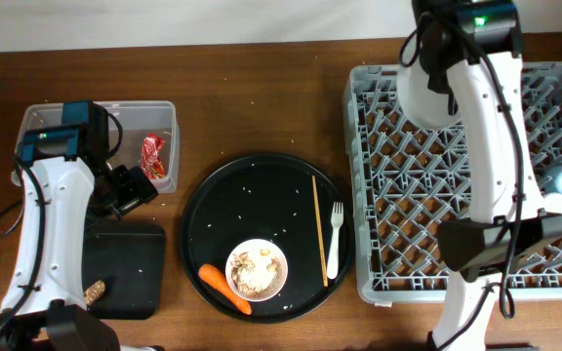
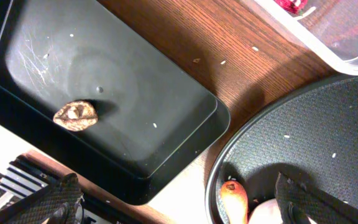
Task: Sort waste into correct bins and load items into the dishwasher rack
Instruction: 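Lift the white plate with the right gripper and carry it over the rack, then lower the white plate upright into a rack slot and open the right gripper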
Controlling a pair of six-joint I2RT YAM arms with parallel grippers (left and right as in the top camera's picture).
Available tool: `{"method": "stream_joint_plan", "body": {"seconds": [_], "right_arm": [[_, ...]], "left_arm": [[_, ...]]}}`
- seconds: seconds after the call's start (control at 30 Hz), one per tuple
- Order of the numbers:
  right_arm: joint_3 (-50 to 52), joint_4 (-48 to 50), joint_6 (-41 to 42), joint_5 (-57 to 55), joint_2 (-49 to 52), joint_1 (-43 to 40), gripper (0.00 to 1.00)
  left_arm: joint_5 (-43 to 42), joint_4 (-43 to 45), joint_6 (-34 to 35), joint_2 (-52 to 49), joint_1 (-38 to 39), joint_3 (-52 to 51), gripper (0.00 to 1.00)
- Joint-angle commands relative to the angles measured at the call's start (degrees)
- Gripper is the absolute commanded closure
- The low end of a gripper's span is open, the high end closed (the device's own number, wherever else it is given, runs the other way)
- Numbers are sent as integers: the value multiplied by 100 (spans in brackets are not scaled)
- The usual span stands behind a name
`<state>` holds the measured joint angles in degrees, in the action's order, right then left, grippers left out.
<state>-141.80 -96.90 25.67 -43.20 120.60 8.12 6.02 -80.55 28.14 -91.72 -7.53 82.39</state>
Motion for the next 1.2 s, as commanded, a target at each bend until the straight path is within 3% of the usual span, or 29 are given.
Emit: {"method": "stream_joint_plan", "body": {"seconds": [0.0,0.33,0.57,0.63,0.7,0.77,1.03,1.17], "right_arm": [[522,-15,640,-837,83,-17,96],[2131,684,850,-728,85,52,96],[2262,964,848,118,83,400,93],[2262,953,846,535,83,581,80],[2262,929,730,922,83,710,45],[2262,866,686,1314,83,833,38],[2243,649,592,1744,-70,785,37],[1971,651,581,1904,-479,341,47]], "left_arm": [[44,9,66,68,-26,-7,1],[26,11,68,68,-24,-7,0],[24,11,68,68,-24,-7,1],[24,11,68,68,-24,-7,1],[24,11,68,68,-24,-7,1],[26,11,68,68,-24,-7,1],[28,11,68,68,-24,-7,1],[28,11,68,68,-24,-7,0]]}}
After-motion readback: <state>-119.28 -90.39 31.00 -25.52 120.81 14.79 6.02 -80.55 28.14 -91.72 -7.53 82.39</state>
